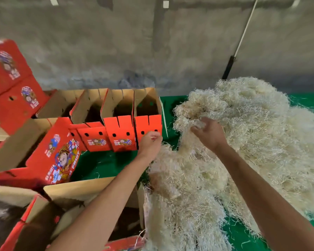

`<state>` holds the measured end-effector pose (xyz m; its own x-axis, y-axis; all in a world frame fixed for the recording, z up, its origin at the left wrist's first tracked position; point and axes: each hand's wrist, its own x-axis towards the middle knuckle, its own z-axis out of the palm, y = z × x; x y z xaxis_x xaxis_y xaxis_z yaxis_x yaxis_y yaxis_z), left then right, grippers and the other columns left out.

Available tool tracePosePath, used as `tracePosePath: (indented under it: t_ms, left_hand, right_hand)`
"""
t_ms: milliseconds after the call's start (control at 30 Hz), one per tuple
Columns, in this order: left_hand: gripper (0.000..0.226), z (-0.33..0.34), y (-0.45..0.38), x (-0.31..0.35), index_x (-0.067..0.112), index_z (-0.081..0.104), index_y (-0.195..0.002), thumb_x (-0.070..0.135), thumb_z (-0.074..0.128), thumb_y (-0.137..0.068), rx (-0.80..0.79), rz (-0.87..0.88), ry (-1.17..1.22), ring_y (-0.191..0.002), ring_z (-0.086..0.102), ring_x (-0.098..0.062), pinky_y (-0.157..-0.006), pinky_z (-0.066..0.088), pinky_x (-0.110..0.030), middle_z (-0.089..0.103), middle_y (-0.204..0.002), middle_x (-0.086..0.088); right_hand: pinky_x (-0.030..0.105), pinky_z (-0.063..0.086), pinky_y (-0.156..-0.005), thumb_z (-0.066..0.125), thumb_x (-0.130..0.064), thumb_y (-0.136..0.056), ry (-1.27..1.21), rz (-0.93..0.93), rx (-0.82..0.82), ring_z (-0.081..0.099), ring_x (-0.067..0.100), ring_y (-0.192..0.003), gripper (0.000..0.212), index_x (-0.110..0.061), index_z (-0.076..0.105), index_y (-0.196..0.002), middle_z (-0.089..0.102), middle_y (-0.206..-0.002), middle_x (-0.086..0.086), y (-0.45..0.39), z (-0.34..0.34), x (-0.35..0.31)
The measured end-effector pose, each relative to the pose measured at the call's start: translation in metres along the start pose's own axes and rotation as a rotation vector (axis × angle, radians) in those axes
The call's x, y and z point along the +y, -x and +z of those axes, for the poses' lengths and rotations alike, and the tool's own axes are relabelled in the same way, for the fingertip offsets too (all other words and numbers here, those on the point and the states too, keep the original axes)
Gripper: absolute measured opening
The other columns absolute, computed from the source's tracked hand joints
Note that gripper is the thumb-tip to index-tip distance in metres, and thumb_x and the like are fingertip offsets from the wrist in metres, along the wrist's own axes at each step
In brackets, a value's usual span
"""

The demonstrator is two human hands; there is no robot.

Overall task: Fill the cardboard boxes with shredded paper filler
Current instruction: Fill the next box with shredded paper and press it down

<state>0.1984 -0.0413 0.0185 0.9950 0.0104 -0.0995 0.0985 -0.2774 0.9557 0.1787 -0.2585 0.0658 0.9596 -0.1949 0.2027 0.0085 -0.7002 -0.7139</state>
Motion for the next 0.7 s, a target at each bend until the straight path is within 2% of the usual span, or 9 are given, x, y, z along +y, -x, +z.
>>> tracePosePath:
  t_ms: [133, 233, 300, 333, 367, 400, 467, 533, 700]
  left_hand:
    - [0.018, -0.045, 0.017, 0.004, 0.026, 0.061, -0.112, 0.038, 0.053, -0.101, 0.049, -0.022, 0.065, -0.100, 0.060, -0.012, -0.075, 0.046, -0.017, 0.062, -0.106, 0.014]
    - [0.024, -0.072, 0.027, 0.005, 0.020, 0.057, -0.117, 0.036, 0.042, -0.106, 0.004, -0.113, 0.159, -0.106, 0.061, -0.020, -0.099, 0.051, -0.038, 0.061, -0.126, -0.008]
    - [0.020, -0.086, 0.035, 0.009, 0.022, 0.056, -0.113, 0.035, 0.042, -0.107, -0.036, -0.134, 0.257, -0.104, 0.061, -0.017, -0.094, 0.055, -0.039, 0.058, -0.128, -0.011]
    - [0.028, -0.092, 0.038, 0.011, 0.022, 0.054, -0.122, 0.041, 0.043, -0.105, -0.055, -0.122, 0.270, -0.111, 0.061, -0.018, -0.093, 0.056, -0.042, 0.057, -0.131, -0.007]
    - [0.042, -0.096, 0.042, 0.013, 0.024, 0.050, -0.134, 0.050, 0.043, -0.103, -0.079, -0.104, 0.279, -0.118, 0.059, -0.020, -0.093, 0.057, -0.045, 0.055, -0.133, -0.004]
    - [0.055, -0.098, 0.045, 0.014, 0.025, 0.045, -0.141, 0.060, 0.042, -0.099, -0.103, -0.079, 0.299, -0.122, 0.057, -0.022, -0.094, 0.056, -0.048, 0.053, -0.136, -0.002]
    - [0.081, -0.100, 0.049, 0.014, 0.020, 0.036, -0.149, 0.074, 0.043, -0.090, -0.124, 0.000, 0.295, -0.131, 0.052, -0.028, -0.103, 0.049, -0.051, 0.047, -0.147, -0.007]
    - [0.103, -0.099, 0.052, 0.014, 0.016, 0.020, -0.155, 0.079, 0.055, -0.081, -0.143, 0.062, 0.245, -0.140, 0.041, -0.028, -0.114, 0.036, -0.047, 0.034, -0.159, -0.009]
    - [0.139, -0.099, 0.055, 0.007, 0.031, -0.001, -0.155, 0.062, 0.091, -0.056, -0.143, 0.182, 0.255, -0.148, 0.021, -0.021, -0.122, 0.021, -0.047, 0.012, -0.164, 0.001]
  right_hand:
    - [0.026, 0.056, -0.058, 0.070, -0.037, -0.092, -0.187, -0.090, 0.080, 0.067, 0.007, -0.068, 0.068, -0.006, 0.044, -0.147, 0.066, -0.087, 0.001, 0.002, -0.008, -0.079]
    - [0.049, 0.058, -0.077, 0.069, -0.043, -0.091, -0.270, -0.143, 0.108, 0.049, 0.001, -0.060, 0.067, -0.013, 0.045, -0.146, 0.061, -0.094, 0.005, 0.002, -0.011, -0.128]
    - [0.043, 0.057, -0.085, 0.070, -0.043, -0.091, -0.318, -0.189, 0.183, 0.056, 0.001, -0.063, 0.066, -0.011, 0.048, -0.145, 0.056, -0.100, -0.003, 0.003, -0.012, -0.160]
    - [0.030, 0.057, -0.083, 0.070, -0.042, -0.091, -0.358, -0.218, 0.236, 0.066, 0.007, -0.071, 0.067, -0.007, 0.048, -0.145, 0.057, -0.096, -0.008, 0.004, -0.013, -0.176]
    - [0.019, 0.056, -0.073, 0.070, -0.040, -0.092, -0.407, -0.230, 0.274, 0.068, 0.009, -0.084, 0.068, -0.004, 0.047, -0.144, 0.044, -0.119, -0.010, 0.005, -0.014, -0.191]
    - [0.020, 0.056, -0.070, 0.071, -0.039, -0.091, -0.456, -0.227, 0.293, 0.067, 0.008, -0.090, 0.070, -0.001, 0.045, -0.145, 0.070, -0.102, 0.004, 0.005, -0.014, -0.203]
    - [0.027, 0.060, -0.076, 0.072, -0.041, -0.091, -0.548, -0.182, 0.269, 0.072, 0.010, -0.083, 0.080, -0.004, 0.035, -0.152, 0.063, -0.102, -0.011, 0.006, -0.012, -0.228]
    - [0.022, 0.059, -0.073, 0.073, -0.039, -0.091, -0.644, -0.132, 0.239, 0.073, 0.005, -0.077, 0.084, -0.007, 0.029, -0.155, 0.062, -0.114, -0.001, 0.008, -0.008, -0.247]
    - [0.024, 0.059, -0.075, 0.079, -0.024, -0.087, -0.998, -0.016, 0.134, 0.064, 0.009, -0.085, 0.089, -0.012, 0.025, -0.158, 0.061, -0.103, -0.005, 0.013, -0.001, -0.281]
